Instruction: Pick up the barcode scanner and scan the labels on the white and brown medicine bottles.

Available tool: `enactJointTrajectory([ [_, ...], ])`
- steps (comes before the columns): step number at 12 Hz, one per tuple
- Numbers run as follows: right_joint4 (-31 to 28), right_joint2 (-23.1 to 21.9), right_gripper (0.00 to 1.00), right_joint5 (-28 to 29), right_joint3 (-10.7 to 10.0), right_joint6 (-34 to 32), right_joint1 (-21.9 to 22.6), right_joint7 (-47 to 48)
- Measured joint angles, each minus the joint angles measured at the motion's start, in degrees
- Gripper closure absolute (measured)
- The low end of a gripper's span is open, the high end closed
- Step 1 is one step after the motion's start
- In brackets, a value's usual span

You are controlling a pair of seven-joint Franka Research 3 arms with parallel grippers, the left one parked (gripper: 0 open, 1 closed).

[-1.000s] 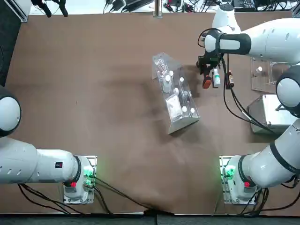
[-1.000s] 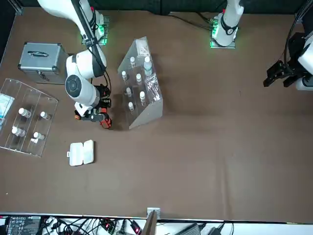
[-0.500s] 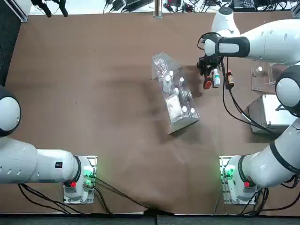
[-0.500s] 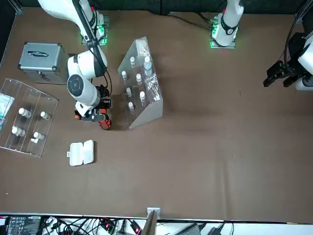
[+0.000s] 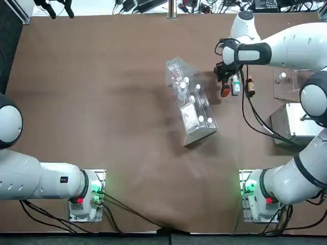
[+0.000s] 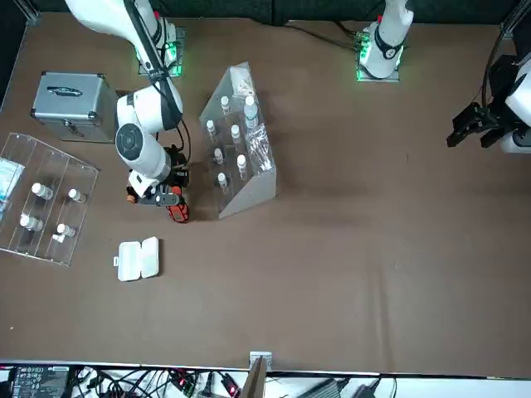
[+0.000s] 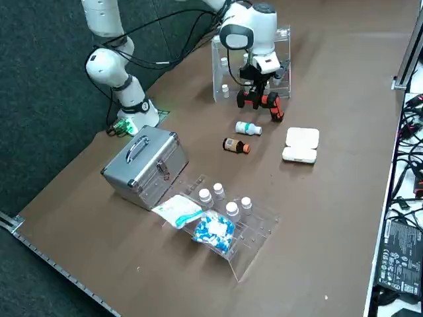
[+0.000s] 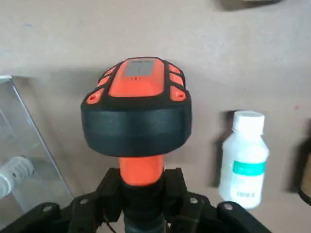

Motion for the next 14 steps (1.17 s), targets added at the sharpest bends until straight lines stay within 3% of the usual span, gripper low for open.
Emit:
enactJointTrajectory([
  [3,-4.1,0.0,0.57,0.0,-0.1,7.9,1.2,0.5],
  [14,-7.0,-1.0,0.57,-2.4,-0.4,11.9,1.6,1.1],
])
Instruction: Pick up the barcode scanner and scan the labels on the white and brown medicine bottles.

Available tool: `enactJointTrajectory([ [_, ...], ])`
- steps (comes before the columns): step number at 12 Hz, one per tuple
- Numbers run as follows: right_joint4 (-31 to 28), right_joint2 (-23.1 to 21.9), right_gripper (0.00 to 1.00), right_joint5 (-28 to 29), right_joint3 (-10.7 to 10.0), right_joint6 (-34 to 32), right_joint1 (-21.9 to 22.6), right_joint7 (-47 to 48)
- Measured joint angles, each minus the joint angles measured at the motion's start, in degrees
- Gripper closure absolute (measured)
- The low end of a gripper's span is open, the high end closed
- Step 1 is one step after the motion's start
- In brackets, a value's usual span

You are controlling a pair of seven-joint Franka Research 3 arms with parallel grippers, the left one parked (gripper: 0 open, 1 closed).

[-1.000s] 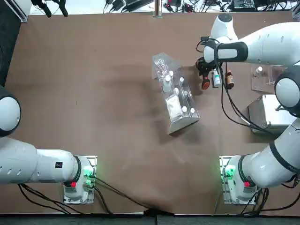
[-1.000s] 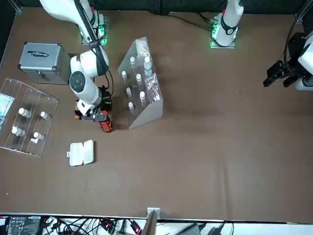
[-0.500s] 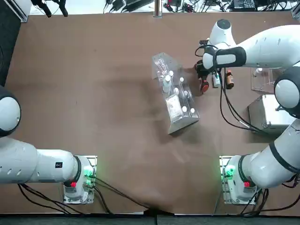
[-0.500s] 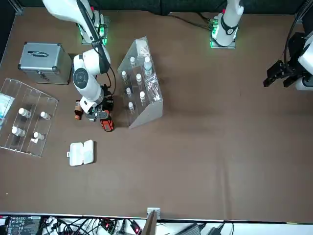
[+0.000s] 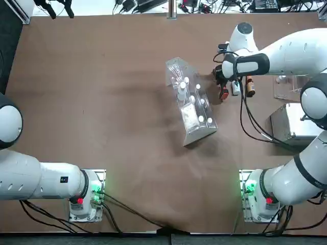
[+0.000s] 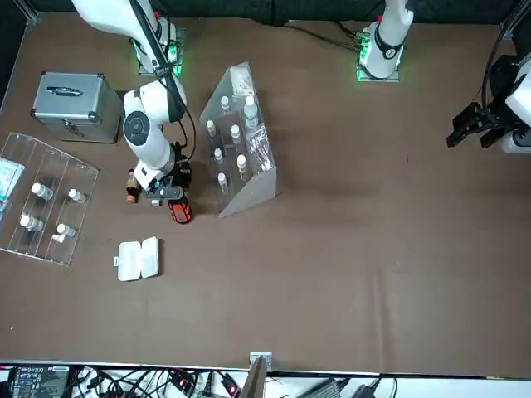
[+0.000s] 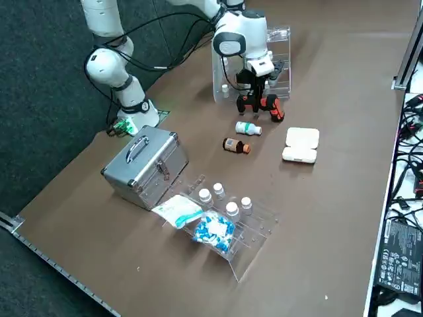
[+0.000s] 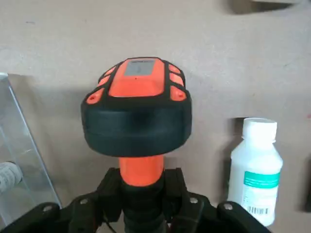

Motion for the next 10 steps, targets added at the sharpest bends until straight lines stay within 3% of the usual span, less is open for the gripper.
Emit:
enactJointTrajectory([
  [10,-2.6,-0.3,0.57,-0.3,-0.2,3.4,0.0,0.0],
])
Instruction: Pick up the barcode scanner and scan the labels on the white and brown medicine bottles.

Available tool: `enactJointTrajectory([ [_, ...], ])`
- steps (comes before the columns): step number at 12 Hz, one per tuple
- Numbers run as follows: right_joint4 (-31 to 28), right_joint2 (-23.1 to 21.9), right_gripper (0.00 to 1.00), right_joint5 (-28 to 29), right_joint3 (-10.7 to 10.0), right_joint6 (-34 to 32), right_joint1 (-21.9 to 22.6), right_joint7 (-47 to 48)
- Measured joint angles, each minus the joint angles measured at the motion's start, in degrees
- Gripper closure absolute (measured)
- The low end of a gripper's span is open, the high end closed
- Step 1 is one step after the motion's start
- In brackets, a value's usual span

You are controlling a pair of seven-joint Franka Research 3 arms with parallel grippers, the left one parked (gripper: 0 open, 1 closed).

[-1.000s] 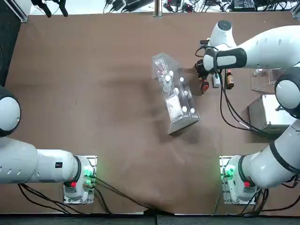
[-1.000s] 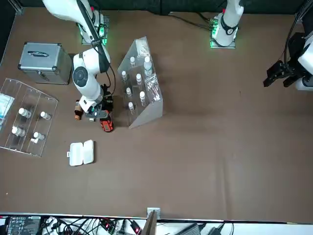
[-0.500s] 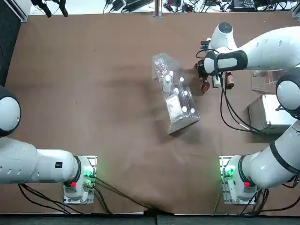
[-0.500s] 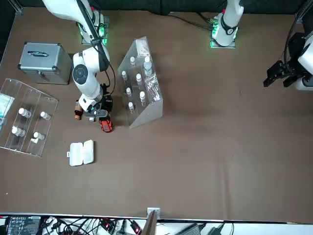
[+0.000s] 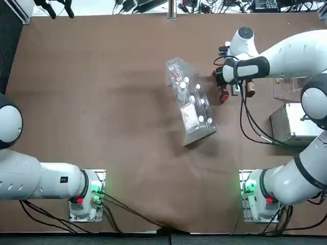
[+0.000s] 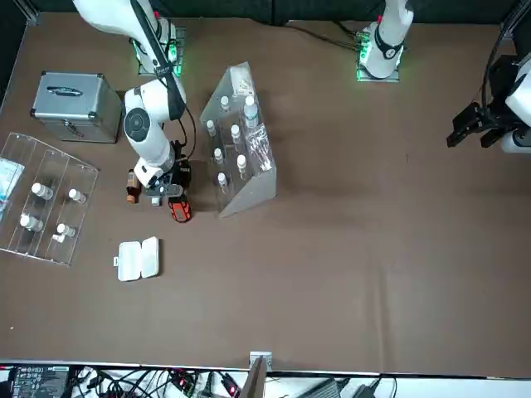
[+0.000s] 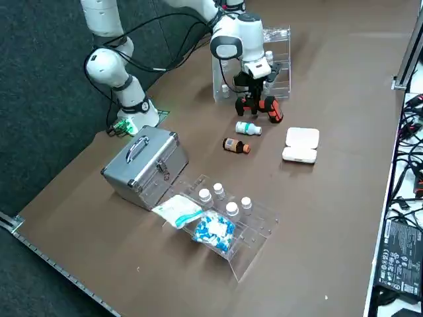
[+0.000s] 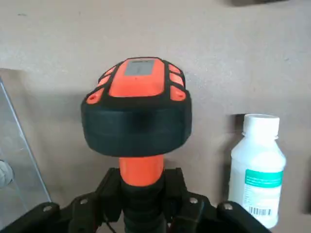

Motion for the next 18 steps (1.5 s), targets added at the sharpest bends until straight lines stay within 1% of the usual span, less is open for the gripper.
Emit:
enactJointTrajectory([
  [2,-0.1,0.0,0.57,0.0,0.0,0.0,0.0,0.0],
  [3,-0.1,0.0,0.51,0.0,-0.1,0.0,0.0,0.0],
  [7,-0.1,-0.4,0.07,0.0,-0.2,0.0,0.0,0.0],
  [8,-0.1,-0.5,0.0,0.0,-0.2,0.0,0.0,0.0],
  [11,0.1,-1.3,0.0,0.0,-0.4,-0.1,-0.1,0.0],
  [13,1.0,-2.4,0.0,0.0,-0.6,-2.0,-0.2,0.0],
  [15,3.9,-3.8,0.0,-0.1,-0.8,-7.2,-0.6,0.0],
  [18,10.7,-5.4,0.0,-0.3,-1.0,-16.7,-1.9,-0.8],
])
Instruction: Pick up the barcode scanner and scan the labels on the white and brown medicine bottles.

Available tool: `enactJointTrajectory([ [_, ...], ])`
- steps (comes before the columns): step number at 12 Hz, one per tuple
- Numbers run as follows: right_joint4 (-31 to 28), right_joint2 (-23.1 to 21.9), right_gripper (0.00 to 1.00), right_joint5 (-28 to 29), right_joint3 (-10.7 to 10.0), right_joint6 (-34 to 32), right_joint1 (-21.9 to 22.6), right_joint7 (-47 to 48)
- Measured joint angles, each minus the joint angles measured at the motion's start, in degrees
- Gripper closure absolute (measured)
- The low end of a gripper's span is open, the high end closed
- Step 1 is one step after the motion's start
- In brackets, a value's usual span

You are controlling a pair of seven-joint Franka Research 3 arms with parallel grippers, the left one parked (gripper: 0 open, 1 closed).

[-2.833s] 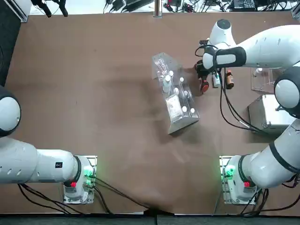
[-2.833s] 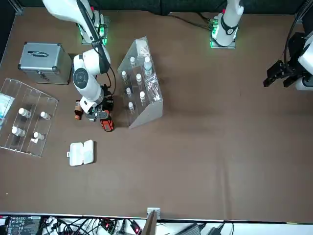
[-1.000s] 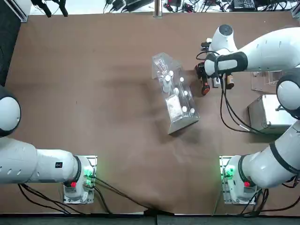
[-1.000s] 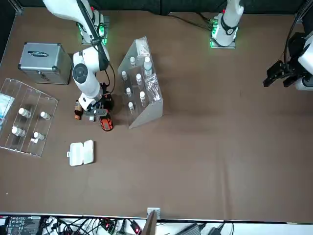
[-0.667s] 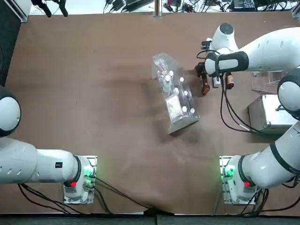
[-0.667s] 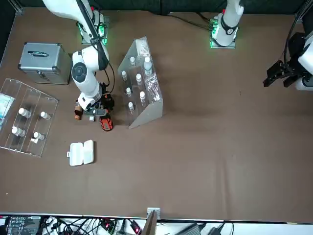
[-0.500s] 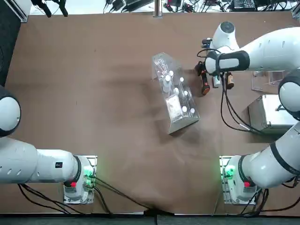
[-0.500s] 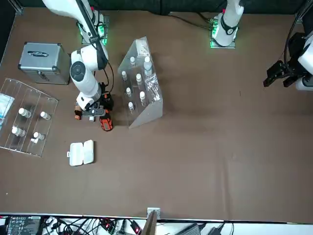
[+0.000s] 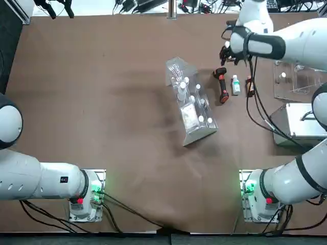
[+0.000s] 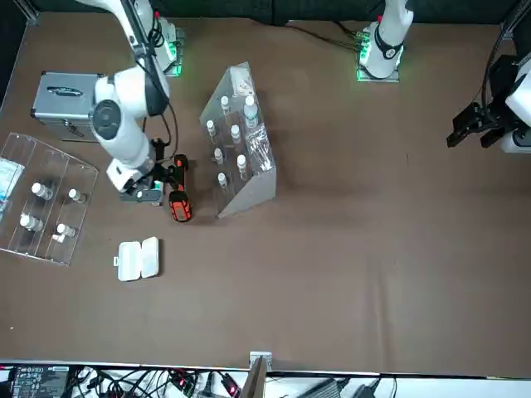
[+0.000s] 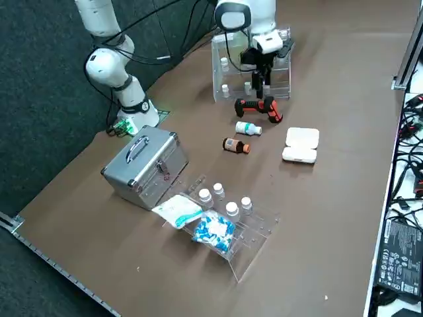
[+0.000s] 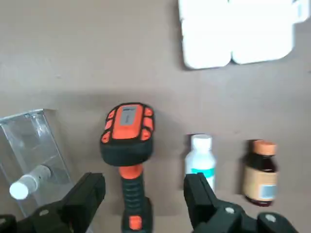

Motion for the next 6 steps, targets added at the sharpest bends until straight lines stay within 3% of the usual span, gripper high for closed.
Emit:
enactJointTrajectory([
  [1,4.1,-0.7,0.0,-0.2,-0.1,-5.5,-2.1,-4.3],
  [6,12.2,-3.2,0.0,-0.3,-0.4,-13.4,-9.6,-16.5],
])
